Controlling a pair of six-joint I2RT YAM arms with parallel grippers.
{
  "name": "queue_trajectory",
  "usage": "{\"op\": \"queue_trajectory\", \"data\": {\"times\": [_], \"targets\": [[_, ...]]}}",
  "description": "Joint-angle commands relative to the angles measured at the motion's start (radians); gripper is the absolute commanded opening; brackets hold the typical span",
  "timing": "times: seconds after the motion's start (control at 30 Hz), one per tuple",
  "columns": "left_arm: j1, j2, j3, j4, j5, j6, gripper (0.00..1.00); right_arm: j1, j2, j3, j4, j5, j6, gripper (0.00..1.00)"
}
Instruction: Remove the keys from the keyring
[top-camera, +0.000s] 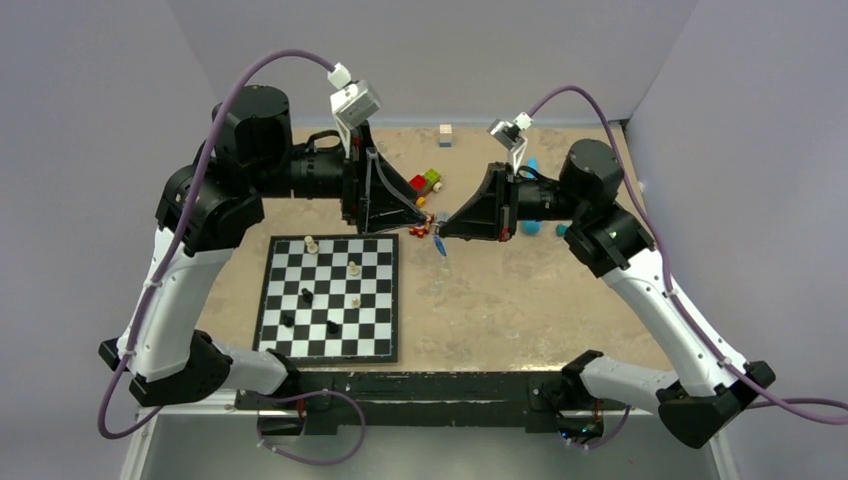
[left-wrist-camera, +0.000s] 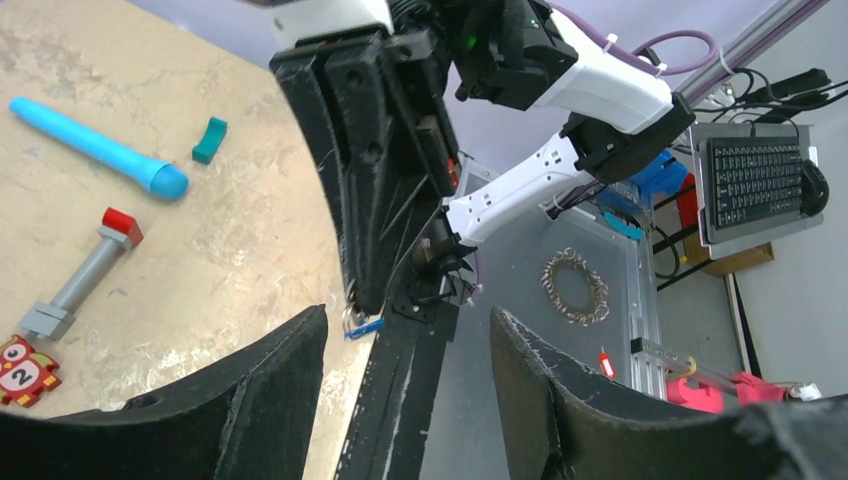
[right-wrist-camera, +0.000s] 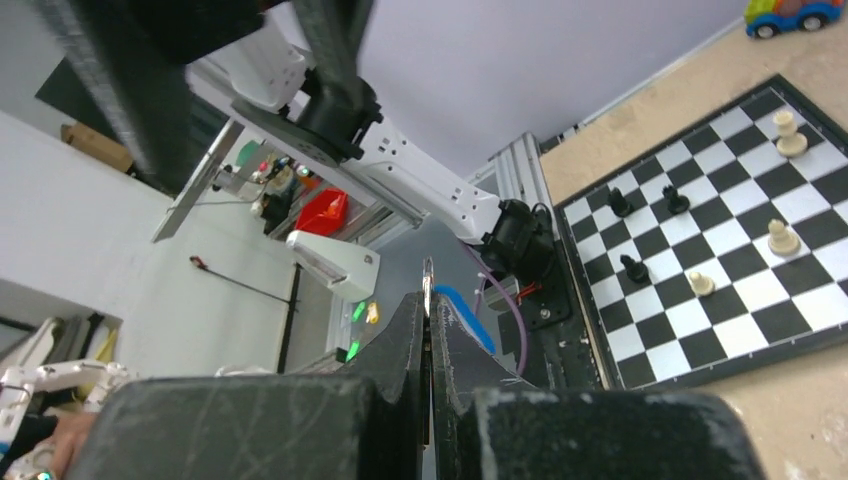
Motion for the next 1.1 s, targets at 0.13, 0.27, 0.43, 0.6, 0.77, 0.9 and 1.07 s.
{"op": "queue_trajectory", "data": {"times": [0.13,0.27,0.43,0.6,0.77,0.9,1.07], "targets": [[0.008,-0.059,-0.14,0.152,0.053,-0.057,0.63,0.003,-0.01,0.037,0.192,-0.104,0.04,0.0],[0.006,-0.059,-0.18,0.214,0.074,-0.096,0.56,0.001,-0.01,0.045,0.229,-0.104,0.051,0.0],[0.007,-0.059,-0.18,0.177,0.013,-0.07,0.55,0.003,0.014,0.148,-0.065,0.077,-0.116,0.0],[0.007,-0.089,-0.182,0.071,-0.261,-0.024,0.59,0.0,0.214,0.431,-0.722,0.557,-0.315,0.0],[0.007,-0.094,-0.198,0.045,-0.332,-0.026,0.6,0.003,0.361,0.513,-1.027,0.739,-0.307,0.0],[0.007,-0.088,-0.197,0.043,-0.295,-0.017,0.6,0.009,0.417,0.503,-1.088,0.661,-0.357,0.0],[0.007,-0.072,-0.16,0.026,-0.189,0.019,0.64,0.01,0.337,0.436,-0.891,0.359,-0.38,0.0]]}}
